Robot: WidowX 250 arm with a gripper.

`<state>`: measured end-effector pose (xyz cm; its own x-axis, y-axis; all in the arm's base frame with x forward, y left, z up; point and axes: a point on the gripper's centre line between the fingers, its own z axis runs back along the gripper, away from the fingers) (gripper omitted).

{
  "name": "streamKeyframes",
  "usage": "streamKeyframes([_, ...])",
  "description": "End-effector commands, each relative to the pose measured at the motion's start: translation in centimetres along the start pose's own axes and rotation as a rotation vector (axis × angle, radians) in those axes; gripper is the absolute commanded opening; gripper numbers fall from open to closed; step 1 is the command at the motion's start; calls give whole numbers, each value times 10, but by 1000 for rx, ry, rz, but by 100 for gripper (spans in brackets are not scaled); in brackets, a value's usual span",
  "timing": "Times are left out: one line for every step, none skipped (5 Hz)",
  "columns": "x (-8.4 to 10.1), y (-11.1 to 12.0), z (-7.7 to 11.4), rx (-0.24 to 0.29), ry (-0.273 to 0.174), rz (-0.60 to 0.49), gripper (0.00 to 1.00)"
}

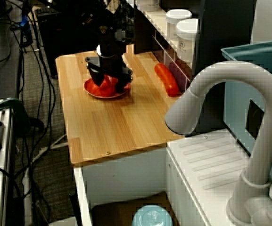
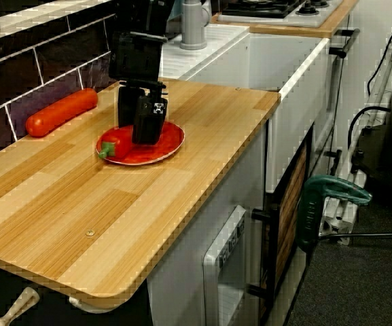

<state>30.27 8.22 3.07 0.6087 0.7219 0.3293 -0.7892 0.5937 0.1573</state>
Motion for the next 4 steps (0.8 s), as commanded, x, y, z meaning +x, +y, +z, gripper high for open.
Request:
streamKeyframes([1, 0, 3, -22, -29, -21, 0])
streamKeyframes([1, 3, 2, -23, -25, -40, 0])
streamKeyframes([5, 7, 2, -25, -11, -47, 0])
streamKeyframes([9, 15, 8, -42, 3, -60, 0])
